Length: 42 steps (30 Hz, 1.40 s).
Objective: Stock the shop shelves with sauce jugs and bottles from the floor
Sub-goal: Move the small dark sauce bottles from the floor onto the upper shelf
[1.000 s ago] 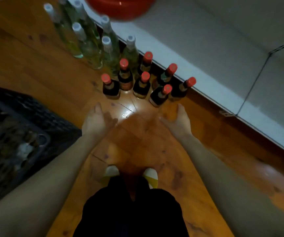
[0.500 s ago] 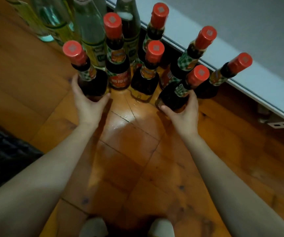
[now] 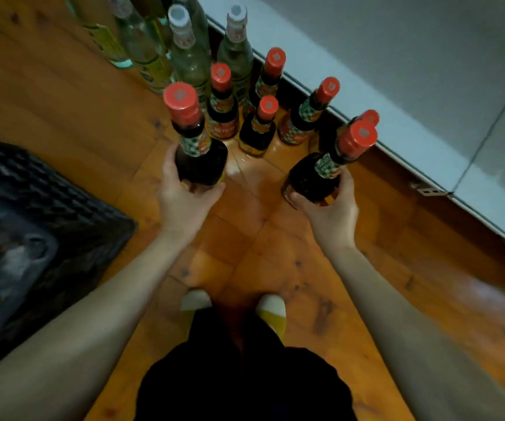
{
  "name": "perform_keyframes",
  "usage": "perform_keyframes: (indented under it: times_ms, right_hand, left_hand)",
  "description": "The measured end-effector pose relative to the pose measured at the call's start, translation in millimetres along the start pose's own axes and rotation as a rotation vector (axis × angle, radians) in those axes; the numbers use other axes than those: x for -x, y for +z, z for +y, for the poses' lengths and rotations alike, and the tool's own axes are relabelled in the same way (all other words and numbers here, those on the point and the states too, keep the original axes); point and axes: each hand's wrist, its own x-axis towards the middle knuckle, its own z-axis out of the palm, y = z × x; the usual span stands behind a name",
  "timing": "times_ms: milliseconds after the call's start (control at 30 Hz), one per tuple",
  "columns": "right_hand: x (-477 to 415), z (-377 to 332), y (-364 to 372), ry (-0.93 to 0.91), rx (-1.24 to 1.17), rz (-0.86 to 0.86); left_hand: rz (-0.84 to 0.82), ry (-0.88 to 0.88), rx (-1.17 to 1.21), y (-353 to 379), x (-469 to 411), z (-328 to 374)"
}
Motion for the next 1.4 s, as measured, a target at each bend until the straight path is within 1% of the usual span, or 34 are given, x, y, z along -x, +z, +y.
perform_keyframes:
  times_ms: [67,233,333,433,567,733,900,1033,1200,1300,1400]
  right_hand:
    - [25,-30,-25,0.027,-0.015,-0.009]
    - [87,-115,-88,0.047,-0.052,-0.007]
    - [120,-166,-128,0.046,-0.077,0.003]
    - [151,-217,-170,0.045,-0.102,0.022]
    - [187,-276,-230,0.021,-0.124,0.077]
    - [227,-325,-307,0.018,-0.112,0.175]
    - [267,-339,-386,0.003,-0.117,0.316]
    - [301,-334,-458,-0.013,-0.177,0.382]
    - [338,-305,-559,-0.067,-0.268,0.457]
    - [359,-283,-623,-0.122,-0.256,0.516]
    - [377,-260,-681,-0.138,-0.241,0.597]
  left_hand:
    - [-0.059,-0.007,-0.002,-17,24,41]
    - [-0.145,0.007,-0.127,-64,78,139]
    - [-0.172,-0.006,-0.13,-87,107,207]
    - [-0.225,0.018,-0.122,-107,137,274]
    - [-0.29,0.081,-0.146,-127,166,360]
    - [-0.432,0.146,-0.208,-139,195,451]
    - [-0.539,0.284,-0.267,-129,231,520]
    - [-0.603,0.384,-0.272,-100,273,569]
    - [-0.678,0.542,-0.273,-35,343,624]
    - [-0.713,0.617,-0.243,12,390,657]
    - [-0.794,0.676,-0.189,58,431,685]
